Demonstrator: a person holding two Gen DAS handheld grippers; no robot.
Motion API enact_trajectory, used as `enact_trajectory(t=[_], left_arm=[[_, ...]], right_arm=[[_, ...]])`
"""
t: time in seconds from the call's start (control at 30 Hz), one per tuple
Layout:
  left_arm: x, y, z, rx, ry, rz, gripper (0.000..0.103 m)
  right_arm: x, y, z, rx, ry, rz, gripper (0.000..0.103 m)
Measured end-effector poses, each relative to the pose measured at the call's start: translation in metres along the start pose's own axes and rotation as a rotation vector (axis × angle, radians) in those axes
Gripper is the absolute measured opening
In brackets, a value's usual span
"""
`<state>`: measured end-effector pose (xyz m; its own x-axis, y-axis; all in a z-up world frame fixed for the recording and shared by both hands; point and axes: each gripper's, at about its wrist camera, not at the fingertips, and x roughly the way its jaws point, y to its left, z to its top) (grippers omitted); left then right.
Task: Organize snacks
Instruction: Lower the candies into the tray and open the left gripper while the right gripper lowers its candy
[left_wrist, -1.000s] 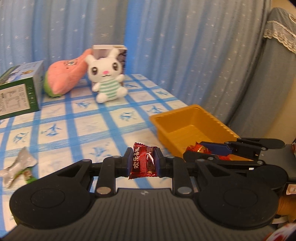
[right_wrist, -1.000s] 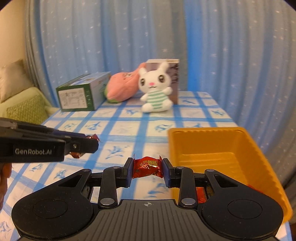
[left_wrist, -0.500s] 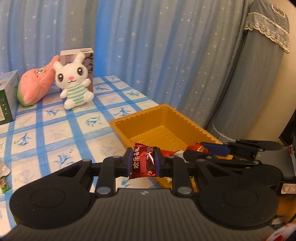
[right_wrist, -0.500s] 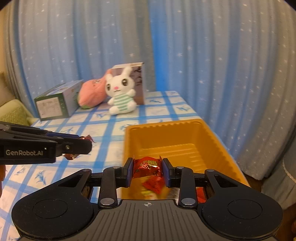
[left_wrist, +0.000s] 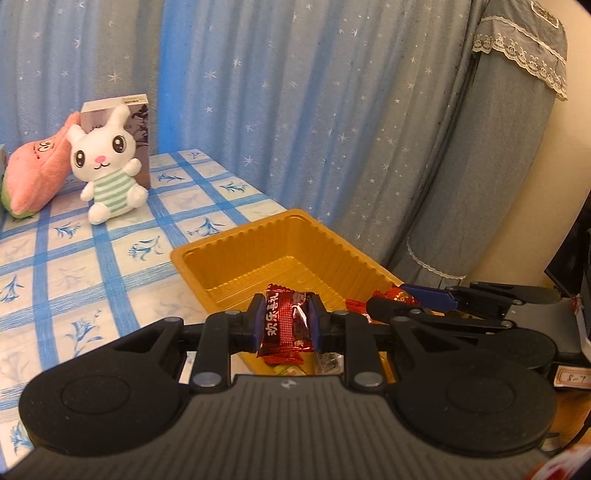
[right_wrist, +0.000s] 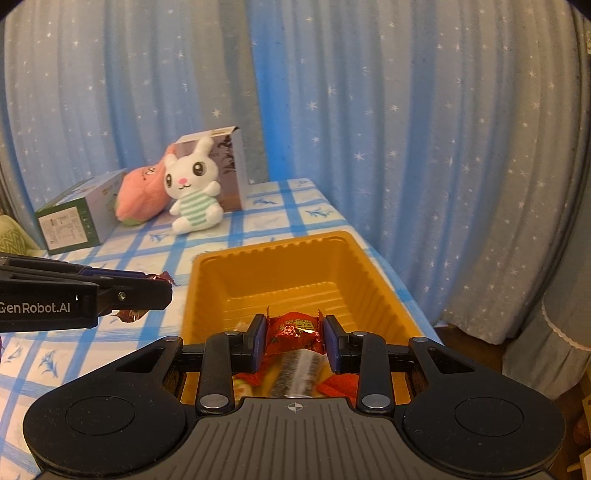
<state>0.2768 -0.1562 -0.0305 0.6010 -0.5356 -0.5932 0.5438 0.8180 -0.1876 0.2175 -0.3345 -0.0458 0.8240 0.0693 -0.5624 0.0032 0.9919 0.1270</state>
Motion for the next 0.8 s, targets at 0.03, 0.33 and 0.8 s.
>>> enact_trajectory(t=[0.03,0.33,0.8], left_arm=[[0.002,-0.002,0.0,0.001,0.002,-0.002,0.022],[0.023,-0.01,0.003,0.005,0.02,-0.016,0.022],[0.054,-0.001,0.011,-0.024,0.033,0.002,0.022]], right_arm=[[0.0,-0.001,0.0,0.001,0.001,-0.003,0.033],[0.007,-0.023,-0.002,0.018,0.017,-0.027,0.033],[0.02,-0.04,0.004,0.019,0.021,-0.02,0.033]])
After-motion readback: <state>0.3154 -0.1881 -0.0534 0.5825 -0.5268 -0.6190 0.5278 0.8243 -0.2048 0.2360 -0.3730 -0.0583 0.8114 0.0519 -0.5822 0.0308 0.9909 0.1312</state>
